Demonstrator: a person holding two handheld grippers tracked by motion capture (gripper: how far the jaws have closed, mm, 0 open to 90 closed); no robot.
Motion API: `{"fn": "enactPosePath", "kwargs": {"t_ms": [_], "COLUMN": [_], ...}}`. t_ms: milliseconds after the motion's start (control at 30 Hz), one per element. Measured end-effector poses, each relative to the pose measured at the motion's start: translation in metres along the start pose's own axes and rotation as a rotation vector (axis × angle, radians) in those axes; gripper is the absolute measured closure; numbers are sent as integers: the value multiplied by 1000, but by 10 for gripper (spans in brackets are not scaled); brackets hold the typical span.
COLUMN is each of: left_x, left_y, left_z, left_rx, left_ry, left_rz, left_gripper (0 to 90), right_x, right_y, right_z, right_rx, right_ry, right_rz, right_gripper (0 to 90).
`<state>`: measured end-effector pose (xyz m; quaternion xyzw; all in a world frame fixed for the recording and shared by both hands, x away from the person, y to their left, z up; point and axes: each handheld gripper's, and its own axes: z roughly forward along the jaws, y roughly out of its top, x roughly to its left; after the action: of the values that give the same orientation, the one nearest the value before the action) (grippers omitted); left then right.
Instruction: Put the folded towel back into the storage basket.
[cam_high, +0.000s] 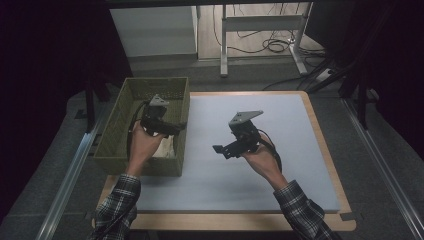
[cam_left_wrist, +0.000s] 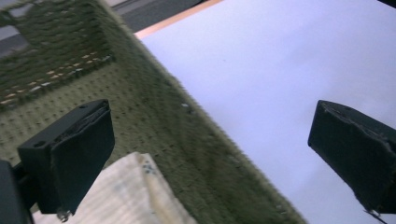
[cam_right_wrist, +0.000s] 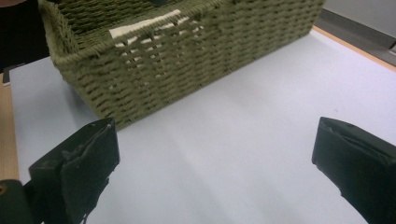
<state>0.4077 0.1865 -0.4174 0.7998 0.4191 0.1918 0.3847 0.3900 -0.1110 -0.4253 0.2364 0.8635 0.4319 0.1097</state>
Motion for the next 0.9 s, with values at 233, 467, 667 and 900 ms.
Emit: {"fn": "enactPosePath", "kwargs": {"t_ms": [233,467,667,900], "left_x": [-19,-39,-53,-73], "left_y": [8,17,23,29], "left_z": [7,14,24,37], "left_rx": [15,33,44,48], "left_ry": [-20,-49,-65,-91], "left_rz": [34,59,71,90], "left_gripper": [10,12,12,11], "right_x": [-9,-17,-23,-31], "right_y": [-17,-31,-42,-57], "right_z": [-16,-30,-43,-57], "right_rx": [-2,-12,-16,-16], "right_ry": [-23,-39,-54,-75], "right_rz": [18,37,51,68], "right_gripper": [8,8,9,9]}}
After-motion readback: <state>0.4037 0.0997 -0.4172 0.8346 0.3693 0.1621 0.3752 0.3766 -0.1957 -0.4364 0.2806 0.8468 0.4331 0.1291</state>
